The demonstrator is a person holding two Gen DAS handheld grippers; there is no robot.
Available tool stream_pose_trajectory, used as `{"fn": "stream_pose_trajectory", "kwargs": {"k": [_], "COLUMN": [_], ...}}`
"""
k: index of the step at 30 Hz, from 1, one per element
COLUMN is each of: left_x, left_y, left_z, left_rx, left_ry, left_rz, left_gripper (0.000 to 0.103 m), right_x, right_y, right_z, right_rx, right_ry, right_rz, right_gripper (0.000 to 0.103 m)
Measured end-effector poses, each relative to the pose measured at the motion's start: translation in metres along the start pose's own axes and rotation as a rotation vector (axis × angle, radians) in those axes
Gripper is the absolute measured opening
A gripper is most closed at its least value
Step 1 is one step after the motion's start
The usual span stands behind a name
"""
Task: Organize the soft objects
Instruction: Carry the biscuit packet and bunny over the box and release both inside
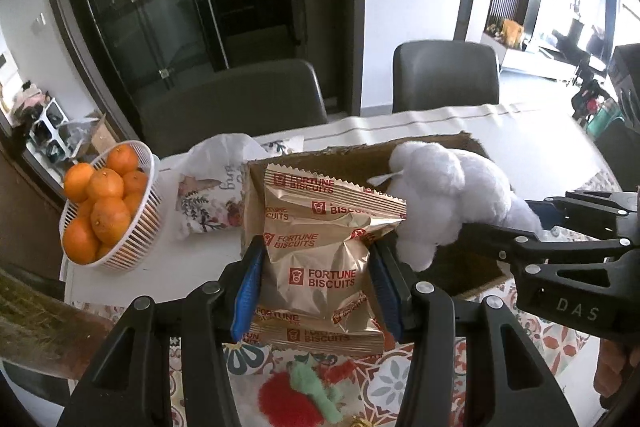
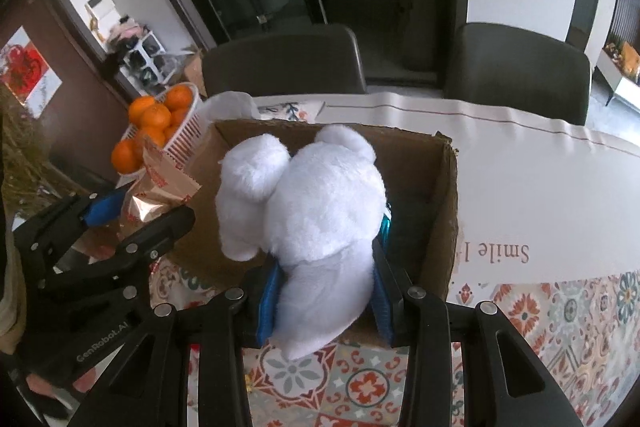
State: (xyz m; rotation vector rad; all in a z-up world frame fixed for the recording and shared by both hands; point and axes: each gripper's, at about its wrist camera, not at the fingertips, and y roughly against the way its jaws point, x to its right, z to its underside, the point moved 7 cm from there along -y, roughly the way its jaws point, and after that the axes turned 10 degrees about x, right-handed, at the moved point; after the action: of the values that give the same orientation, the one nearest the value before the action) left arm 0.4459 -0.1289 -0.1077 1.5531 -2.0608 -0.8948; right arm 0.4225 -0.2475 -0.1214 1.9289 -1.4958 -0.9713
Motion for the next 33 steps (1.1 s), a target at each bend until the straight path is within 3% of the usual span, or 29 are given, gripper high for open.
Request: {"fn": "stream_pose_trajectory", "kwargs": {"k": [5,9,12,17,19,26,33], "left_x": [0.001,0.003,0.006,0.009,0.01,0.009,0.005], "left_y": [-0.024,-0.043,-0.055,-0.06,-0.057,-0.028,0.01], "left_z": [0.001,0.004,0.01,0.014,0.012,0.005,0.005], "left_rx": [-0.043,-0.08,-0.119,-0.134,-0.125,-0.086,-0.053], "left_ry": [-0.013,-0.017,-0.006,0.009,0.004,0.015,0.013], "left_rz": [0.004,0.004,0.028,0.025,0.02,0.003,-0.029], "left_gripper": [0.05,0.05,0.051,0.075,0.081,0.087,0.091], "right_x": [0.004,0.008,0.011,0.018,0.023,0.033,0.027], "right_y": [-0.023,-0.039,-0.049,-0.05,-0.046,-0.024,0.007], "right_z": [0.0,0.001,0.002,0.001,-0.001,-0.005,-0.005], "right_rx": [-0.043,-0.066,-0.076,-0.072,-0.055,0.004,0.055], "right_ry": [-0.006,-0.013,-0.01,-0.036,-0.027,-0.049,-0.039], "right_rz": [-0.008,-0.007,-0.002,0.027,0.061,0.135,0.169], "right_gripper": [0.04,0.029,0.03,0.033,0.037,0.059,0.073]}}
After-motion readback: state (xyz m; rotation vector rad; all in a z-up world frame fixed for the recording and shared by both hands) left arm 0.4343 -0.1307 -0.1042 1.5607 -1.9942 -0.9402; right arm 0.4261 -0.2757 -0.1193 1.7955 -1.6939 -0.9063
